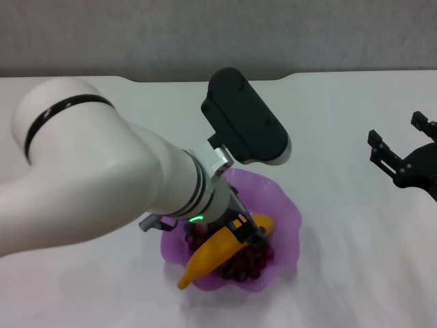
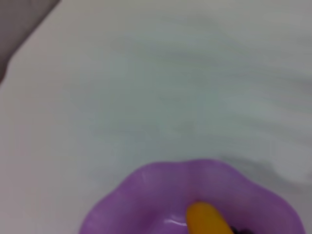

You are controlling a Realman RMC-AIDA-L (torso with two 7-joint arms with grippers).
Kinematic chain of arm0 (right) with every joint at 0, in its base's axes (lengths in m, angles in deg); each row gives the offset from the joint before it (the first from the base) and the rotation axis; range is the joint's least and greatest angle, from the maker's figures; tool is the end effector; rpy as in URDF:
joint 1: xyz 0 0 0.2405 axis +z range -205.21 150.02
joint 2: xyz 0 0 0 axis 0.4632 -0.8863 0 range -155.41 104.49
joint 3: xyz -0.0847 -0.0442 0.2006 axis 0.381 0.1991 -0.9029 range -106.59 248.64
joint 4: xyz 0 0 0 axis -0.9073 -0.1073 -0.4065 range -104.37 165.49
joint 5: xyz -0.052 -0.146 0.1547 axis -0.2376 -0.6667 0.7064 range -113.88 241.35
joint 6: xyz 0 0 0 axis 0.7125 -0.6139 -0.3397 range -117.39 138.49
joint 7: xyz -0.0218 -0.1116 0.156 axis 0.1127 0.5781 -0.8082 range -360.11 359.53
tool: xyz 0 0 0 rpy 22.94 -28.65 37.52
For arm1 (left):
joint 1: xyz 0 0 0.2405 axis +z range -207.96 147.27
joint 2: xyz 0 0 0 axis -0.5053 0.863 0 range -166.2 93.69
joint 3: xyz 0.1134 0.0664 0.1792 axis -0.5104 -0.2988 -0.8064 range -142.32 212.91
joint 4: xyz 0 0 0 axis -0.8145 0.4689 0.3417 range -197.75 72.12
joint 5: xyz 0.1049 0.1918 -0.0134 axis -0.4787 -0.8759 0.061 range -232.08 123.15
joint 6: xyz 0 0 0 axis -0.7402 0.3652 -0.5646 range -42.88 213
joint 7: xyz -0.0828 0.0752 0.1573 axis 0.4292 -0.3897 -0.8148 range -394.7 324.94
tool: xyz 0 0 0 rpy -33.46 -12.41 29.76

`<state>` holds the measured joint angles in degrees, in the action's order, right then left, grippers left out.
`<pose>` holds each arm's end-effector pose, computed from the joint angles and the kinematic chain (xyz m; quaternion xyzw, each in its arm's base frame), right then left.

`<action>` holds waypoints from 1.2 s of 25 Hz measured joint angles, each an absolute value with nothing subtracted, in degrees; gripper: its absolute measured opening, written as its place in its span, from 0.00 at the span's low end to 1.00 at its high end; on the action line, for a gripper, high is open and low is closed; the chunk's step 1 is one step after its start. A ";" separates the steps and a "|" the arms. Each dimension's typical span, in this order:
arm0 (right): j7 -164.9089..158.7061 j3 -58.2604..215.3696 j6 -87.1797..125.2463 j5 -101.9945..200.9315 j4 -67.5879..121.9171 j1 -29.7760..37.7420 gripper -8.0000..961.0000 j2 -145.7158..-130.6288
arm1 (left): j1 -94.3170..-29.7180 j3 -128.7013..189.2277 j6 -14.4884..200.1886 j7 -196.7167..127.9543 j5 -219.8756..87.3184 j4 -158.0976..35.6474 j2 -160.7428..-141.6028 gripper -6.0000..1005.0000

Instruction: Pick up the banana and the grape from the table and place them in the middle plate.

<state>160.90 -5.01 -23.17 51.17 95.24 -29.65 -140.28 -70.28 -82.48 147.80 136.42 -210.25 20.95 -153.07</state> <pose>0.2276 0.3628 0.0133 -0.7814 0.1490 0.2565 0.5490 -0.0704 0.3492 -0.1206 -0.9467 -0.1308 0.1301 0.2641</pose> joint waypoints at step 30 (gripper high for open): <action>158.27 -5.93 -26.09 50.55 96.06 -30.07 0.83 -140.24 | -40.52 -60.61 122.80 125.98 -211.53 48.43 -152.56 0.84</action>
<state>158.27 -5.93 -26.09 50.55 96.06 -30.07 -140.24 -40.52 -60.61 122.80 125.98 -211.53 48.43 -152.56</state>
